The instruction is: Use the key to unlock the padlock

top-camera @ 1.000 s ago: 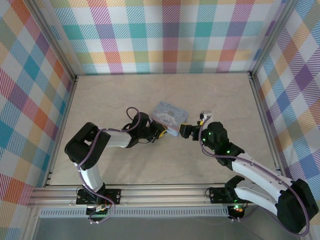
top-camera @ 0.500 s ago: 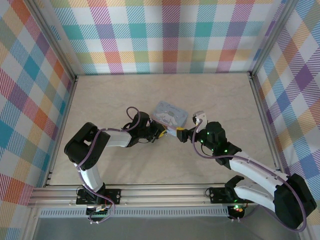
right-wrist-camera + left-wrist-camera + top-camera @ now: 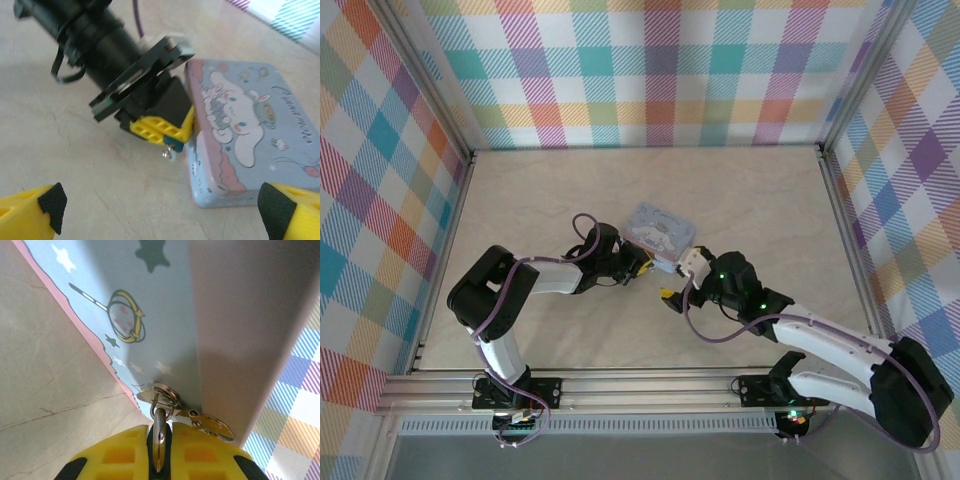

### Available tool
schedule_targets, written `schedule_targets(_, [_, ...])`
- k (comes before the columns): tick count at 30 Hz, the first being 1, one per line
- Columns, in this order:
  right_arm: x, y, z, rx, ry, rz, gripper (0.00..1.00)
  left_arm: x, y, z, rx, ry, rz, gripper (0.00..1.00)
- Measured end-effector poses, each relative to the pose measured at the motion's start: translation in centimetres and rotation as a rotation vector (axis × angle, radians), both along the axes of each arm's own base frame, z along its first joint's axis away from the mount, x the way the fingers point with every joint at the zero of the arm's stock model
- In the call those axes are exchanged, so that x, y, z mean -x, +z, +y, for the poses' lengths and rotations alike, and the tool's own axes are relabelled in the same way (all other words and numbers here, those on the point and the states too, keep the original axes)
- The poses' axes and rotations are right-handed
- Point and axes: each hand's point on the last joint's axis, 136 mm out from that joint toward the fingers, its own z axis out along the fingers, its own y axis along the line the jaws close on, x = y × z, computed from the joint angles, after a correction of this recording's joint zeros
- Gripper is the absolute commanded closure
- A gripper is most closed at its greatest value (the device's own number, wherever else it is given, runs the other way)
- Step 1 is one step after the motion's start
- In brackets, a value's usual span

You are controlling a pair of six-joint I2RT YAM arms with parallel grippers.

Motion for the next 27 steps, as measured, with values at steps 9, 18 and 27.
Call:
schedule_targets(9, [-1.0, -3.4, 0.9, 0.208, 0.067, -0.085, 0.0, 0.0, 0.0, 0.0, 0.004, 0.006, 0.008, 1.0])
schedule_targets(18, [-1.5, -5.5, 3.0, 0.298, 0.151, -0.192, 0.03, 0.0, 0.0, 0.0, 0.006, 0.007, 0.01, 1.0])
schedule_targets(27, [-3.0, -6.3, 4.8, 0.309, 0.145, -0.226, 0.16, 0.0, 0.0, 0.0, 0.006, 0.007, 0.01, 1.0])
